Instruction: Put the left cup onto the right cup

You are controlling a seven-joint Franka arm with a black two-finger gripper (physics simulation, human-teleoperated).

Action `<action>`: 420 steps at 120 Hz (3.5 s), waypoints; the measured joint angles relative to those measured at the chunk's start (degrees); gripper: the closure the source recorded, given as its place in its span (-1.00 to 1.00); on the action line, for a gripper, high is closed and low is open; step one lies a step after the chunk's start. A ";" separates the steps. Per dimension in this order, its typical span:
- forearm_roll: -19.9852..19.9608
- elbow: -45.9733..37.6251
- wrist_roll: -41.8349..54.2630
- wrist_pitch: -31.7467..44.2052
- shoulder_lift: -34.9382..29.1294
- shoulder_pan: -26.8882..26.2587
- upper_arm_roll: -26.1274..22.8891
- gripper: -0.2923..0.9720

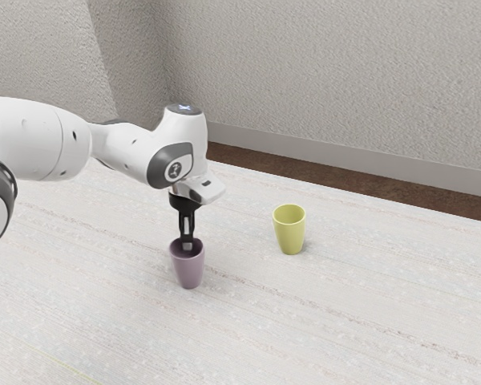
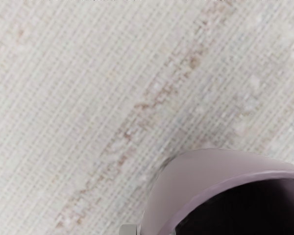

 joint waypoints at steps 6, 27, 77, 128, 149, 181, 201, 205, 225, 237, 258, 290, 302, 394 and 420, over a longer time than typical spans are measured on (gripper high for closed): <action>0.01 -0.02 -0.19 0.02 -0.09 -0.01 0.01 0.67; 0.10 -0.03 -0.83 -0.09 -0.81 -0.01 -0.01 0.69; 0.77 2.93 -1.80 -2.91 -4.36 0.08 -0.04 0.70; 1.22 15.62 -1.45 -9.11 0.66 0.16 -0.15 0.70; 1.24 21.73 -1.00 -11.13 3.39 -0.72 -0.15 0.70; 1.29 28.86 0.07 -12.76 6.95 -1.75 -0.15 0.70; 1.29 32.43 0.93 -13.06 9.24 -3.05 -0.13 0.70; 1.30 33.30 1.10 -13.08 9.66 -3.23 -0.10 0.70; 1.30 37.22 2.13 -12.95 11.93 -3.92 -0.03 0.70; 1.31 40.39 2.92 -12.83 13.94 -4.38 0.11 0.70; 1.24 45.35 4.52 -12.66 16.63 -4.63 0.28 0.70; 1.01 49.68 7.55 -11.00 18.74 -6.44 0.44 0.70; 0.84 49.99 8.50 -10.34 18.90 -7.62 0.45 0.70; 0.34 51.40 10.37 -16.57 19.71 -9.82 1.57 0.70; 0.35 53.68 11.06 -16.26 21.46 -10.03 1.51 0.70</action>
